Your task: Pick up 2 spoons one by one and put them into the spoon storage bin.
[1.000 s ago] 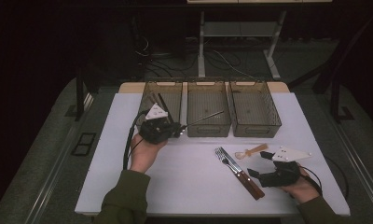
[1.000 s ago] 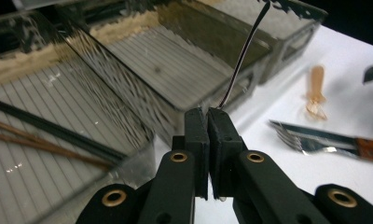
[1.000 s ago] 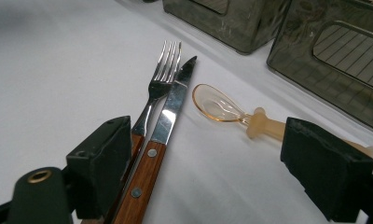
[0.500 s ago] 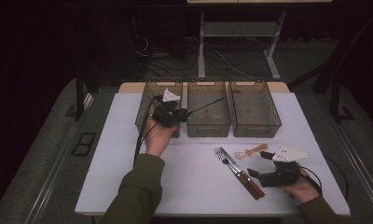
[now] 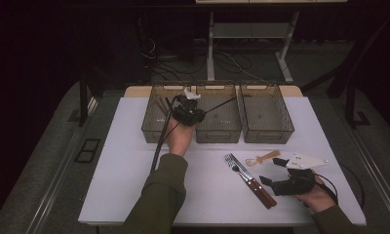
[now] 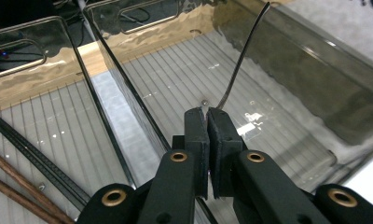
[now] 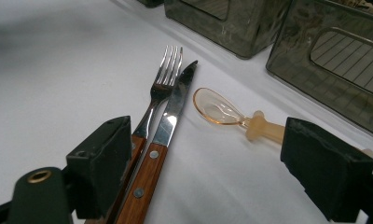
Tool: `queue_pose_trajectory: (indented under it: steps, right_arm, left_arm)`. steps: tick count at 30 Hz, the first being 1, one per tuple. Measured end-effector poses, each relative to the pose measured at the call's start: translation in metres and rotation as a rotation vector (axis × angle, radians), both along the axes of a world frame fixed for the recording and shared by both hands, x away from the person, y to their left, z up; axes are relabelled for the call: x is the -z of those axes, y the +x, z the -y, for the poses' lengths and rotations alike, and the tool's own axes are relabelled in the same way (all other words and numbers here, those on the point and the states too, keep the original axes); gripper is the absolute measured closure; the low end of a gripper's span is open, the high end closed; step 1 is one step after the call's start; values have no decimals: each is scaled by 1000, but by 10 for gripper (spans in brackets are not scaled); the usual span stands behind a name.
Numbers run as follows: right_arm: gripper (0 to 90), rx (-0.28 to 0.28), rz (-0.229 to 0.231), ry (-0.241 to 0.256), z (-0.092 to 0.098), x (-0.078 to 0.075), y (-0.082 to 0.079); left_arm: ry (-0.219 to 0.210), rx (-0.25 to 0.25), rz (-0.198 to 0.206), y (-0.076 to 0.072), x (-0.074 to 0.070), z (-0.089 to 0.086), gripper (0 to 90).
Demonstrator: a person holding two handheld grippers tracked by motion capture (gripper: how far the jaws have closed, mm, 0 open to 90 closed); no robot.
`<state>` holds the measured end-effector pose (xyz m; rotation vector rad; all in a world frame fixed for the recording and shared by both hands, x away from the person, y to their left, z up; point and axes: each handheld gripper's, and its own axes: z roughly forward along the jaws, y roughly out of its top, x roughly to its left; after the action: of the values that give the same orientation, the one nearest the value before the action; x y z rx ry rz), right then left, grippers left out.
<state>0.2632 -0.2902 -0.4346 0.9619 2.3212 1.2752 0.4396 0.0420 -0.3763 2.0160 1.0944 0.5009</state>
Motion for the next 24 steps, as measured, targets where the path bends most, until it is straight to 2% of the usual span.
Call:
queue_pose_trajectory:
  steps: [1,3,5,8,11,17,24]
  right_arm:
    - [166,0,1,0,0,0,0]
    - [166,0,3,0,0,0,0]
    - [166,-2,4,0,0,0,0]
    - [166,-2,5,-1,0,0,-1]
    - [166,-3,5,-1,0,0,0]
    - [166,-3,3,-4,0,0,0]
    - [166,-4,3,-6,-1,0,0]
  left_arm:
    - [15,3,-6,1,0,0,865]
    - [4,-9,3,0,2,3,851]
    - [23,-3,3,0,3,3,785]
    - [21,4,8,0,3,3,731]
    - [28,31,8,-2,1,1,702]
    - [-4,77,10,-7,-1,-4,630]
    - [-21,165,16,-19,-9,-15,546]
